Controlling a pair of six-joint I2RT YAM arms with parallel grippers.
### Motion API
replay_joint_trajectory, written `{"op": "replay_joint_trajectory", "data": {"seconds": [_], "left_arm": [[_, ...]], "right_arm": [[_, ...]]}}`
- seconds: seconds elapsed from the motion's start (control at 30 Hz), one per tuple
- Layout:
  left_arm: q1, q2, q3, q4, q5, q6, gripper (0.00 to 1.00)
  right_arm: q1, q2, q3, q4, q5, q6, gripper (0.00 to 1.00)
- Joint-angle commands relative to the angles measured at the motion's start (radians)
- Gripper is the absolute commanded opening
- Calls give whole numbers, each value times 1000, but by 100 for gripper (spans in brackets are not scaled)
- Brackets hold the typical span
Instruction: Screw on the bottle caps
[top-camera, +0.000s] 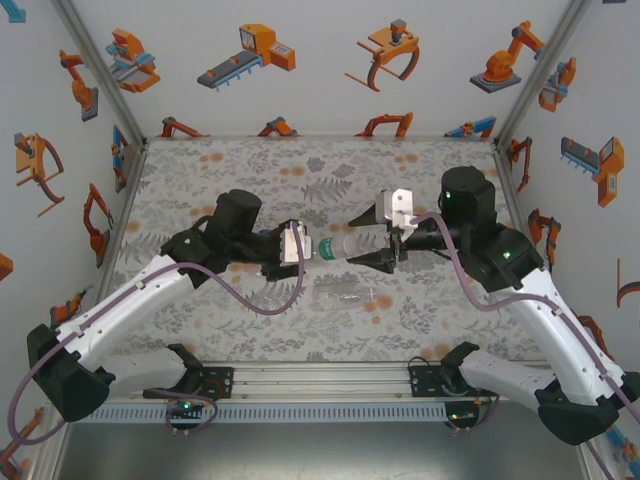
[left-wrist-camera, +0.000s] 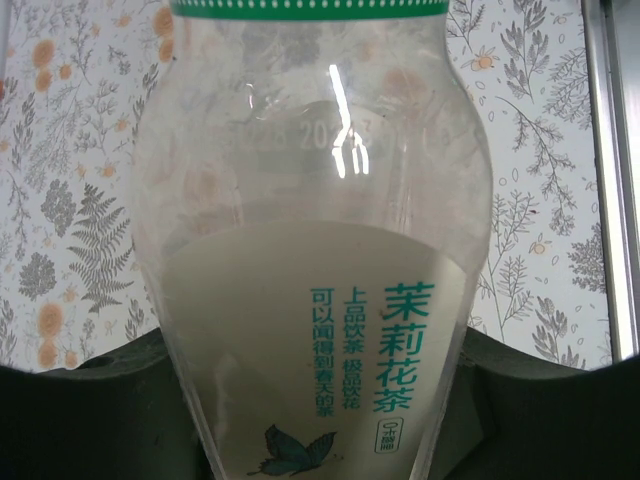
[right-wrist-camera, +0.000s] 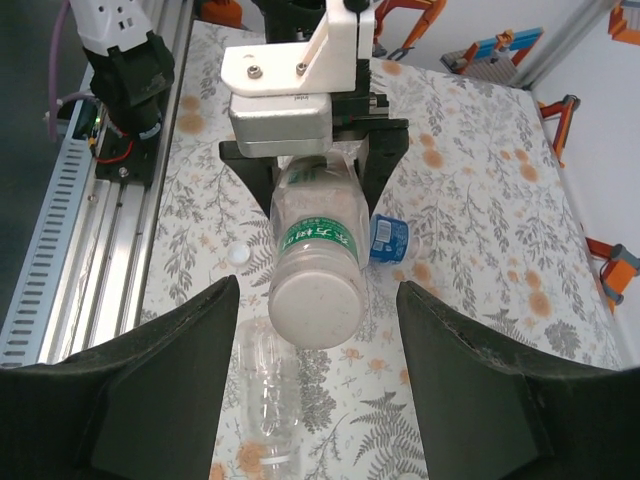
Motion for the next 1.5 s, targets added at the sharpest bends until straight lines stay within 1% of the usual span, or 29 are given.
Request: {"op": "replay_joint_trajectory", "data": {"seconds": [0.0,0.2,0.4,0.57,0.6,0.67,0.77,0.87,0.97,1.03,1.1,1.17,1.23,1.3,1.33,1.4,1.43,1.47], "left_arm": [[-1,-25,29,-16,39,14,0],[-1,-25,32,-16,41,14,0],[-2,-20,33,-16,44,15,0],[-2,-17,33,-16,42,15,0],[-4,-15,34,-16,42,16,0],[-3,-16,33,-16,42,15,0],[-3,-14,31,-12,39,14,0],[-3,-11,25,7,31,5,0],[-3,-9,11,43,14,-9,0],[-3,-8,3,71,1,-20,0],[-3,-3,-2,92,-9,-31,0],[-3,5,-5,119,-22,-49,0],[-2,16,-4,140,-31,-67,0],[-3,31,0,167,-35,-95,0],[-3,36,1,188,-34,-118,0],[-3,45,3,237,-25,-165,0],[-3,52,2,269,-21,-193,0],[-3,60,5,296,-21,-217,0]], "right_arm": [[1,1,-18,-9,-39,-48,59],[1,-1,-39,-8,-17,-45,55],[4,0,-51,21,-14,-28,48],[7,3,-67,54,2,8,38],[7,0,-74,64,10,23,35],[7,-5,-97,112,49,101,28],[8,-11,-129,188,118,285,17],[8,-14,-173,290,199,553,0],[10,-21,-219,371,349,861,0],[12,-27,-228,358,441,1013,0],[12,-37,-227,310,544,1133,0],[12,-51,-229,271,630,1224,0],[12,-68,-248,292,672,1286,0],[13,-84,-262,331,703,1305,0],[12,-89,-267,351,719,1300,3],[12,-88,-267,383,759,1289,29],[11,-81,-261,401,774,1282,40],[12,-71,-254,417,781,1273,47]]}}
